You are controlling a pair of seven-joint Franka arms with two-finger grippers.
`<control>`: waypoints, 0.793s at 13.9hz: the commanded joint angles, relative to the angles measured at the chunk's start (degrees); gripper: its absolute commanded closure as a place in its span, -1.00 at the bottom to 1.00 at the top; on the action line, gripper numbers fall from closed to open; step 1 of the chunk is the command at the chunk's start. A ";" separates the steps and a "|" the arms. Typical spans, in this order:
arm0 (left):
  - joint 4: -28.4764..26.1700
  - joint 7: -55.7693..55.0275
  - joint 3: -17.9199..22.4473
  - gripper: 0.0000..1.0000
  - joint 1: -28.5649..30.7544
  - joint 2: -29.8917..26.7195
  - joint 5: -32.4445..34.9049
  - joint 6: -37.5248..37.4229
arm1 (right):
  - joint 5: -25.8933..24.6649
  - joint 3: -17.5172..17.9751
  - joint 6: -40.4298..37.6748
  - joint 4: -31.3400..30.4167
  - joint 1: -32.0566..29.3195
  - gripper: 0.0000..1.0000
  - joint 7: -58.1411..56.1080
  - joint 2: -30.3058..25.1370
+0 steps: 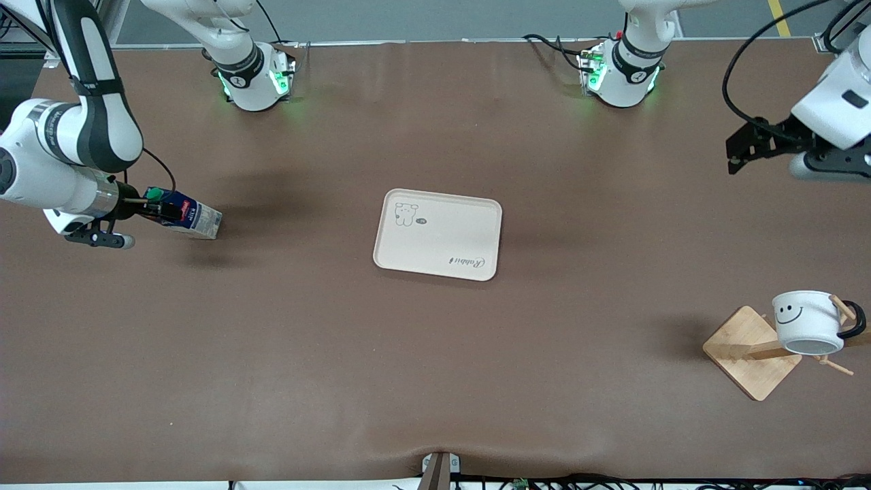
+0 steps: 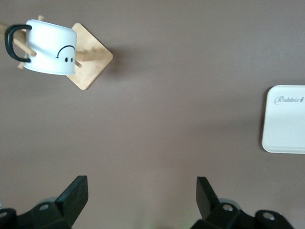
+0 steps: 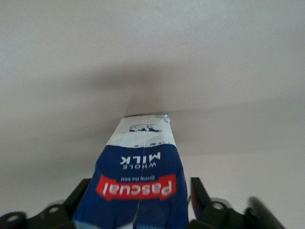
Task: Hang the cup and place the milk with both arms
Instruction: 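Release the mug on the wooden stand peg and raise the left gripper, then set the milk carton on the table and open the right gripper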
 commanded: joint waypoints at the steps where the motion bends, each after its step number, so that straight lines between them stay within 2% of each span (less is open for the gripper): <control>1: -5.59 -0.22 7.11 -1.00 -4.74 -5.26 -3.02 0.79 | -0.85 0.91 0.73 -1.20 -1.63 -1.00 -0.84 -0.26; 5: -5.69 0.04 7.30 -1.00 -4.49 -5.79 -4.68 0.61 | -0.85 0.82 0.64 1.17 -1.71 -1.00 -1.71 -0.35; 7: -5.51 -0.22 7.22 -1.00 -4.49 -5.36 -5.13 0.70 | -0.85 0.91 -0.58 4.15 -2.76 -1.00 -7.23 -0.44; 8: -5.51 -0.39 7.22 -1.00 -4.49 -5.36 -5.13 0.70 | -0.76 0.91 -2.85 6.34 -2.94 -1.00 -7.61 -0.26; 11: -5.33 -0.57 6.87 -1.00 -4.49 -5.36 -4.52 0.61 | -0.76 0.91 -16.46 11.01 -2.51 -1.00 -7.35 0.61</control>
